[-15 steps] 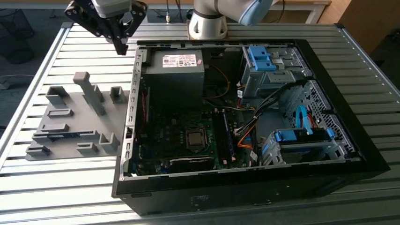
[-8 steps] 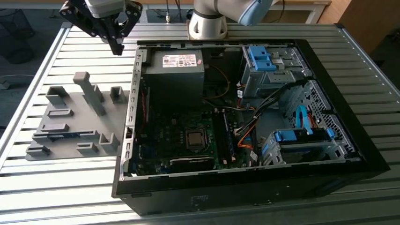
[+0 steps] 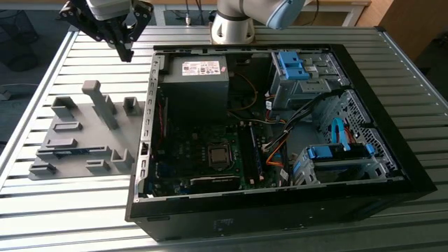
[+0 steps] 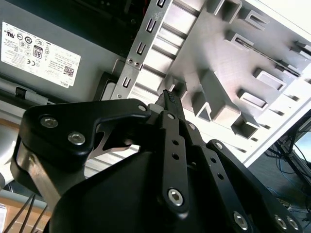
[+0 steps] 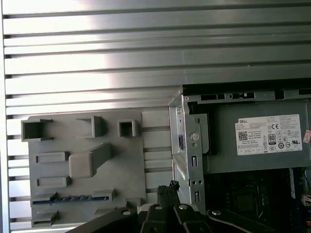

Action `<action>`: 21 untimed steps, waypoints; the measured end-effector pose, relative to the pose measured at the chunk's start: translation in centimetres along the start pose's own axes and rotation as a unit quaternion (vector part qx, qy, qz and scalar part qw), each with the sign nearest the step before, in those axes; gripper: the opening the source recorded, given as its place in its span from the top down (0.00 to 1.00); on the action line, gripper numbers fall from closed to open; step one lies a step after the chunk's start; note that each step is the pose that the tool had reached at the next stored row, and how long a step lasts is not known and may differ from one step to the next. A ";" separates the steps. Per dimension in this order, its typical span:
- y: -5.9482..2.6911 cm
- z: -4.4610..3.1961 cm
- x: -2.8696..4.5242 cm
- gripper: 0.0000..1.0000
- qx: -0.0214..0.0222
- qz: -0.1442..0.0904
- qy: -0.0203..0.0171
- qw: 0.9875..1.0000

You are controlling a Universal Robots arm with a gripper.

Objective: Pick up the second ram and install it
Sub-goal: 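Reach for the second ram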

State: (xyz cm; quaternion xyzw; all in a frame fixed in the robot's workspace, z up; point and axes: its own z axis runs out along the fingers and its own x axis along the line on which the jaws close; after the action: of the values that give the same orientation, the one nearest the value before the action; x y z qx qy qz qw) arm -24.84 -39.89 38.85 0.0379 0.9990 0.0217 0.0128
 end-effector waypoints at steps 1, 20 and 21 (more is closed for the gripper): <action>-0.01 0.00 0.14 0.89 0.000 0.000 0.000 1.000; -0.20 -0.06 2.65 0.89 0.000 0.000 0.000 1.000; -0.21 -0.07 2.79 0.89 0.000 0.000 0.000 1.000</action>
State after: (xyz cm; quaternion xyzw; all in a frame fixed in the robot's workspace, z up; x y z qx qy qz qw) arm -27.65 -39.89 38.84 0.0378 0.9990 0.0217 0.0127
